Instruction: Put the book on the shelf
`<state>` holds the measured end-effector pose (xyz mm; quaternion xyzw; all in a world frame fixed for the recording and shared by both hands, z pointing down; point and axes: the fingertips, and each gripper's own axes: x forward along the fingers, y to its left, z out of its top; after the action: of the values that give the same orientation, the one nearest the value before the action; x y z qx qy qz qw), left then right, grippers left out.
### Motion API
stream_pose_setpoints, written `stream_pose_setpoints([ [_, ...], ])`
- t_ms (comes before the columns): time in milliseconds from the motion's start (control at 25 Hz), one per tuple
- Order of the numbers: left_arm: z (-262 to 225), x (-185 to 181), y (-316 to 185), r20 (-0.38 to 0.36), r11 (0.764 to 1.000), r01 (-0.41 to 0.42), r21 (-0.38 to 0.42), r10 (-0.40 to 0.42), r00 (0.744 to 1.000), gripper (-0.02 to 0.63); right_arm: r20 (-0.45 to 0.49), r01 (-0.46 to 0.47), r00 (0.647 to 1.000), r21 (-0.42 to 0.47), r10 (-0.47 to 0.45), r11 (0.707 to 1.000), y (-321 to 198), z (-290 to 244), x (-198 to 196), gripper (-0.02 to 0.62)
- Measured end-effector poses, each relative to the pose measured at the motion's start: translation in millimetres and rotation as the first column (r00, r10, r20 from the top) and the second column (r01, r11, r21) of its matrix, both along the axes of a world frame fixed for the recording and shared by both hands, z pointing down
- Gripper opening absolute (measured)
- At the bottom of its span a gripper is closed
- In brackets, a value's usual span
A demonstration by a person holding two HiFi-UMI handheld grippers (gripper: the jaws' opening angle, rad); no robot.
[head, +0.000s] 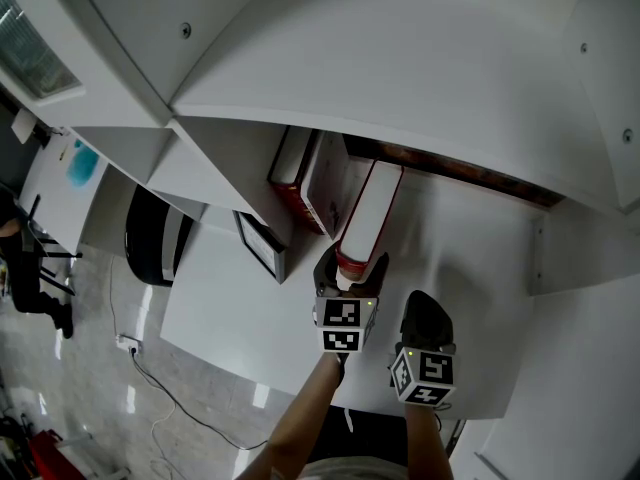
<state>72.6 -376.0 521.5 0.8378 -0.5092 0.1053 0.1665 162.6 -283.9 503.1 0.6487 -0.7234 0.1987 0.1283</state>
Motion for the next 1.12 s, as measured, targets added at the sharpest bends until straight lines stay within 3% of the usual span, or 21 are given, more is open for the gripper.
stream_pose_setpoints([
  [600, 5, -23, 29, 0.027, 1.000, 0.019, -0.014, -0.019, 0.999, 0.356, -0.002, 0.023, 1.000, 0.000, -0.023, 1.000, 0, -2, -11, 0.017],
  [840, 16, -29, 56, -0.074, 0.996, -0.017, -0.085, 0.010, 0.997, 0.343, -0.007, 0.031, 1.000, 0.008, -0.031, 0.999, 4, -6, -18, 0.017],
  [880, 17, -31, 59, -0.078, 0.995, -0.018, -0.094, 0.010, 0.997, 0.307, -0.009, 0.031, 0.999, 0.009, -0.031, 0.999, 6, -6, -19, 0.017],
  [960, 17, -36, 62, -0.070, 0.996, -0.002, -0.089, -0.004, 0.998, 0.155, -0.009, 0.032, 0.999, 0.010, -0.032, 0.999, 8, -7, -21, 0.017],
  [1080, 15, -42, 62, -0.055, 0.997, 0.016, -0.075, -0.020, 0.998, 0.088, -0.009, 0.034, 0.999, 0.013, -0.034, 0.999, 12, -7, -23, 0.017],
  [1120, 14, -43, 62, -0.051, 0.997, 0.019, -0.071, -0.023, 0.998, 0.036, -0.009, 0.033, 0.999, 0.014, -0.033, 0.999, 13, -7, -23, 0.017],
])
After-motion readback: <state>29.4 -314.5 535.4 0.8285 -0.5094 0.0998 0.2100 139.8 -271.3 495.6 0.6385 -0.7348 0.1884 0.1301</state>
